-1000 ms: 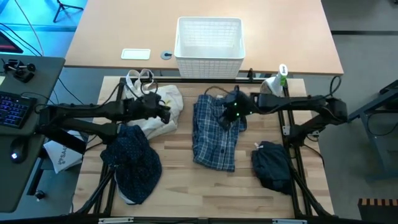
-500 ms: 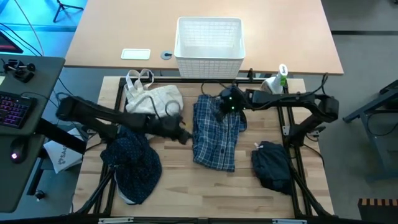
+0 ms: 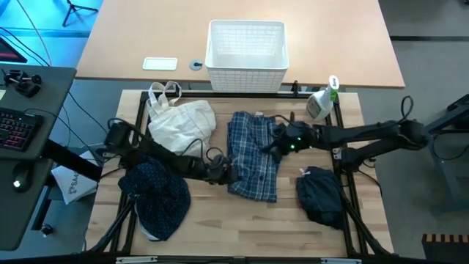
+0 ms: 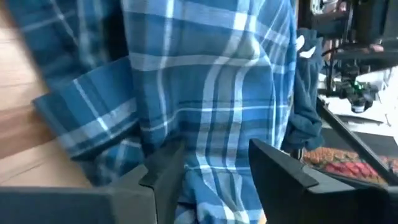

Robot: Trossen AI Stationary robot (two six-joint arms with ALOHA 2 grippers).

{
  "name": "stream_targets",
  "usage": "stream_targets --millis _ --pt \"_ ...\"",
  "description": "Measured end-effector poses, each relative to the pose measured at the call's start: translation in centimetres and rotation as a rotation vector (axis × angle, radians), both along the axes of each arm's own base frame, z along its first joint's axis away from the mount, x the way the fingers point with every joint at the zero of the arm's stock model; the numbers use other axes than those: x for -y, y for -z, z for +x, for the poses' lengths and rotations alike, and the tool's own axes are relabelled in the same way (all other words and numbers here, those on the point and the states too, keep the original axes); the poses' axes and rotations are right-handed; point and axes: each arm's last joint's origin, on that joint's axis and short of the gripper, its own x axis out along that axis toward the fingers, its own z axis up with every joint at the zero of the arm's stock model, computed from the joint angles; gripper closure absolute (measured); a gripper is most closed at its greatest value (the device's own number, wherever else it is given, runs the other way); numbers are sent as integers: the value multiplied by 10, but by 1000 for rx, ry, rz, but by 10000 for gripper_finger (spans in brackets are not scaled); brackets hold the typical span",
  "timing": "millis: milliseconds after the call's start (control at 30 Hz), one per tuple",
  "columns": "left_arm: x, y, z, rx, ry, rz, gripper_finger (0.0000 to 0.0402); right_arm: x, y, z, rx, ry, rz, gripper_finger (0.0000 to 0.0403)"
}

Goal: Fold Laundry from Bin
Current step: Fold the blue checkered long sleeve

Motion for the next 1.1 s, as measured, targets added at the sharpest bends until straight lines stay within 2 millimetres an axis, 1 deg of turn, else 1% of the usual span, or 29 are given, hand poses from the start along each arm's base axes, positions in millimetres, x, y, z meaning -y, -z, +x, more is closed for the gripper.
stream_targets --millis 67,133,233,267,300,367,433,500,600,700,800,867,933,967,1033,1100 --pt "6 2 1 20 38 17 250 -9 -7 -3 24 -28 16 403" --pt "19 1 -2 31 87 45 290 -17 -13 -5 47 -55 27 403" --pt "42 -1 -10 23 177 93 372 -28 -18 -6 58 -63 35 403" --pt "51 0 -14 16 195 93 386 -32 -19 -6 57 -56 47 403" --pt "59 1 -18 1 204 100 390 -36 -20 -6 59 -53 56 403" --pt "73 4 -26 -26 214 126 387 -45 -23 -5 69 -48 65 403" --pt "81 5 -32 -41 213 160 394 -51 -22 -6 67 -55 35 403" --pt "87 -1 -36 -16 210 216 399 -56 -20 -5 62 -74 -15 402" --pt "96 -21 -35 37 222 250 398 -62 -16 -3 49 -103 -33 396" --pt "100 -42 -33 35 313 278 400 -71 -9 0 20 -137 -36 379" --pt "104 -67 -36 -39 407 326 401 -81 0 5 1 -168 -42 354" --pt "107 -74 -40 -96 416 353 399 -87 8 9 -23 -182 -49 336" --pt "109 -69 -44 -143 407 384 387 -92 15 11 -45 -186 -43 319" --pt "110 -68 -44 -140 394 366 377 -94 18 12 -57 -185 -37 312" --pt "110 -67 -43 -140 349 319 348 -97 23 16 -56 -178 -14 300" --pt "110 -61 -36 -118 300 269 311 -100 26 18 -60 -182 -5 293"
